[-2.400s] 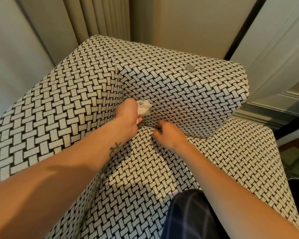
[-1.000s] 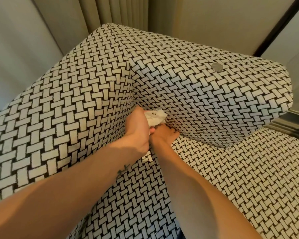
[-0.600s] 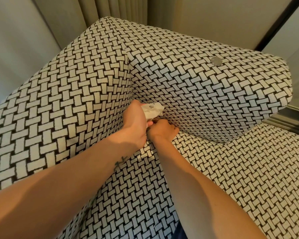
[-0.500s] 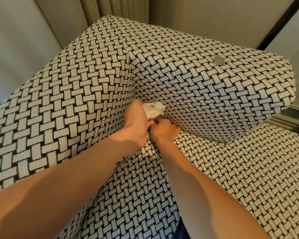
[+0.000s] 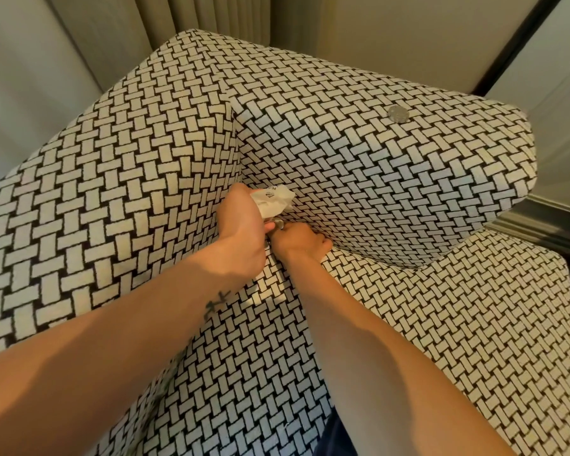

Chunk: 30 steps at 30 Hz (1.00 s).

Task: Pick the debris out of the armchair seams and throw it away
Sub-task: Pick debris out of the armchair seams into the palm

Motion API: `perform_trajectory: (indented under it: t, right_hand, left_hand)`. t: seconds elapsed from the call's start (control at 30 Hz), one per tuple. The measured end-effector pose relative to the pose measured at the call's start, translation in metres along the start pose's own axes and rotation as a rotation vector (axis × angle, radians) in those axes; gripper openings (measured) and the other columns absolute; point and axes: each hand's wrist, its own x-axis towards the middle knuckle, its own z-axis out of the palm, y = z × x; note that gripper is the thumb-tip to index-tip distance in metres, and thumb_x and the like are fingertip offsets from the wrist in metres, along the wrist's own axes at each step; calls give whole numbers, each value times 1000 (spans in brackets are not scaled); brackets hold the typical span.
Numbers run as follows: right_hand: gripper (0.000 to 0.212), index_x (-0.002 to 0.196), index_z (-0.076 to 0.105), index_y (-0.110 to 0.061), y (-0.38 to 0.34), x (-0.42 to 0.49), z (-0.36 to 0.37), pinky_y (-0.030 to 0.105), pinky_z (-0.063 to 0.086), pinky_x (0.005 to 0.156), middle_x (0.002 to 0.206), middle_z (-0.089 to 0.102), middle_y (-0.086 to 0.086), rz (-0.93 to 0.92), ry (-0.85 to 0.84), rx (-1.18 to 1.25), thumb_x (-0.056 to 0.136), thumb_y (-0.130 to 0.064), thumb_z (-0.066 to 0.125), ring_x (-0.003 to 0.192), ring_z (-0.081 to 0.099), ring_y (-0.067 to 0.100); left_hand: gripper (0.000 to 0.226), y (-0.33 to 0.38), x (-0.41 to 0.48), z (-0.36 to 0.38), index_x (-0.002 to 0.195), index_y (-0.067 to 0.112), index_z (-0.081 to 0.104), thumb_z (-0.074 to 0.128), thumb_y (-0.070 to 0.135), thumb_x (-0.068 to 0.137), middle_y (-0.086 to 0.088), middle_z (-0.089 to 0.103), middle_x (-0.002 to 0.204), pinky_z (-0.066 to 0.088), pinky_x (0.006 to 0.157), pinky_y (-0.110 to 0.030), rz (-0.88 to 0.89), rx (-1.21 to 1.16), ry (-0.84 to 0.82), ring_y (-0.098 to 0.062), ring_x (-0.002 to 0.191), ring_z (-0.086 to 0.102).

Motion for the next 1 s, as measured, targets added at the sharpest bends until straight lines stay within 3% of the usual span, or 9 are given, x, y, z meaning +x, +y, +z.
perform_trajectory:
  t: [0.27,0.4,0.47,0.57,0.7,0.83,1.0]
  right_hand:
    - [35,89,75,-28,7,-6,1,39,28,101,80,64,-3,-69,85,135,98,-45,46,104,57,25]
    - [29,104,76,-32,15,-7,0,39,25,106,85,73,2,-116,78,286,100,-45,50,101,61,25]
    - [28,92,76,-31,19,-5,-4,40,24,109,70,69,-2,-140,28,410,99,-44,52,88,62,22]
    - [38,63,68,-26,28,-6,-12,43,38,101,46,52,-13,-177,-76,637,96,-44,59,63,51,15]
    - [17,86,78,-26,43,-16,-34,32,49,81,82,68,1,-225,-219,830,93,-38,68,80,60,19]
    - [24,116,76,-22,62,-27,-52,21,50,85,105,76,-5,-257,-254,884,97,-32,66,101,68,8]
    - [17,111,73,-18,81,-42,-75,33,55,99,108,77,-2,-197,-203,1030,100,-18,61,106,71,13]
  left_hand:
    - [37,-1,3,0,112,6,69,40,26,103,-14,75,108,54,67,-29,20,5,11,-23,92,69]
    - [36,-2,4,-1,108,7,68,39,27,103,-15,75,109,53,62,-28,32,14,24,-22,83,68]
    - [35,-1,3,-1,107,8,67,38,26,103,-13,74,106,52,56,-25,44,25,19,-20,76,66]
    - [33,-1,0,-1,106,8,66,37,24,103,-12,73,102,50,53,-24,54,46,5,-19,72,65]
    - [29,-2,-3,-1,104,10,64,39,24,102,-12,72,106,50,60,-26,50,94,-20,-21,82,64]
    - [23,-3,-4,-2,97,13,61,42,23,102,-11,72,106,49,64,-26,32,177,-90,-21,86,63]
    - [19,-7,-11,0,91,16,59,46,12,104,-1,65,93,48,66,-22,116,312,-178,-13,81,59]
